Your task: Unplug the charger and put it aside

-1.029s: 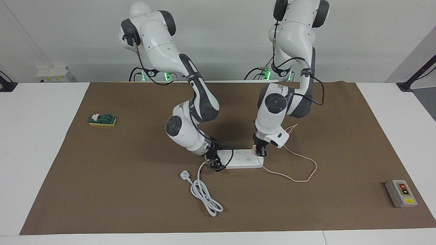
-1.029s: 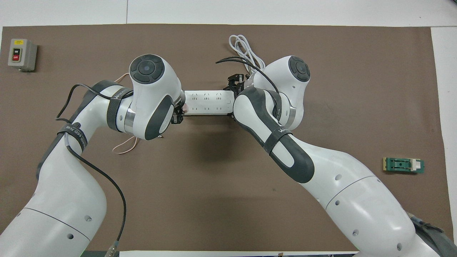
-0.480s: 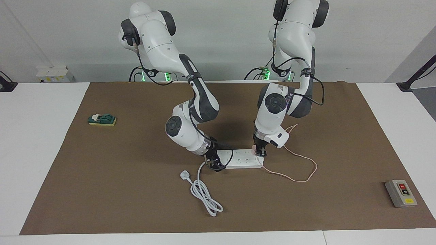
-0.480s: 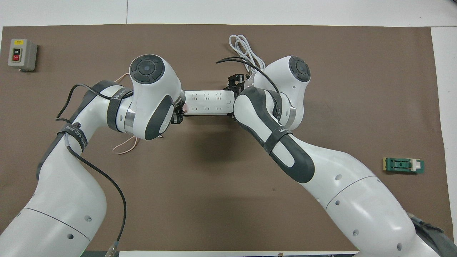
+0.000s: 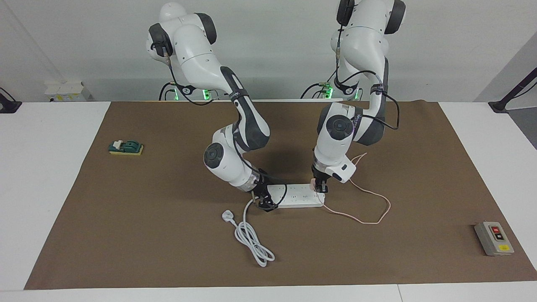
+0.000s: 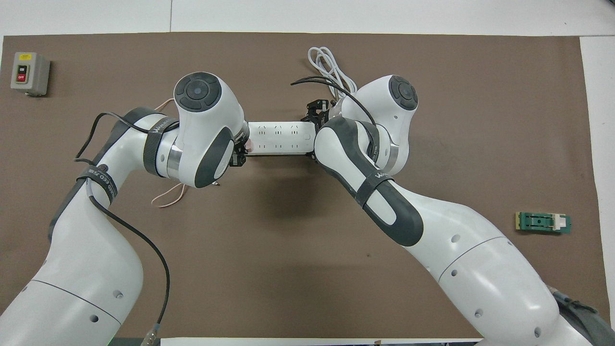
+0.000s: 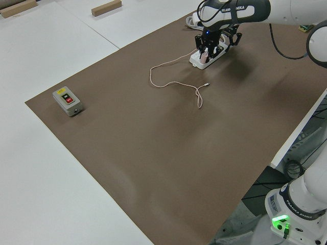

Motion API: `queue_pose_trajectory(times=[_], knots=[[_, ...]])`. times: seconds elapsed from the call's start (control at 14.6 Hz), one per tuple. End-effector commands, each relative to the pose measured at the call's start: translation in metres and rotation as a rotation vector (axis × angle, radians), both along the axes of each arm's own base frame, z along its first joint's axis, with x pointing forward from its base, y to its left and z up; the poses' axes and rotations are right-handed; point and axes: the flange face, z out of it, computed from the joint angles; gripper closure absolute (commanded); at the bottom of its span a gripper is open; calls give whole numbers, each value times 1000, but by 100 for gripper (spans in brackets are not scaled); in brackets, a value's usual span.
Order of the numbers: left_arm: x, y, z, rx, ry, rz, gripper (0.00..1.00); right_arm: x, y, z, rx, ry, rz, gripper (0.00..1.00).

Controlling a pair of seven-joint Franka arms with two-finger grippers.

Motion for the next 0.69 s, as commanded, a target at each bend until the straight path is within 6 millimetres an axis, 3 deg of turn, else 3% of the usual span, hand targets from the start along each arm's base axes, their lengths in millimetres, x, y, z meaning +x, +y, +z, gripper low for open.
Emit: queue_pose_trajectory(times=[0.0, 0.27, 0.62], knots=[[-5, 4, 32, 13, 23, -24, 100, 5, -6, -6, 22, -44, -16, 100], [-10, 6, 53, 14, 28, -28, 100, 4, -5, -6, 23, -43, -15, 100], [-11, 7, 55, 11, 27, -61, 100, 4, -4, -6, 23, -43, -14, 100]])
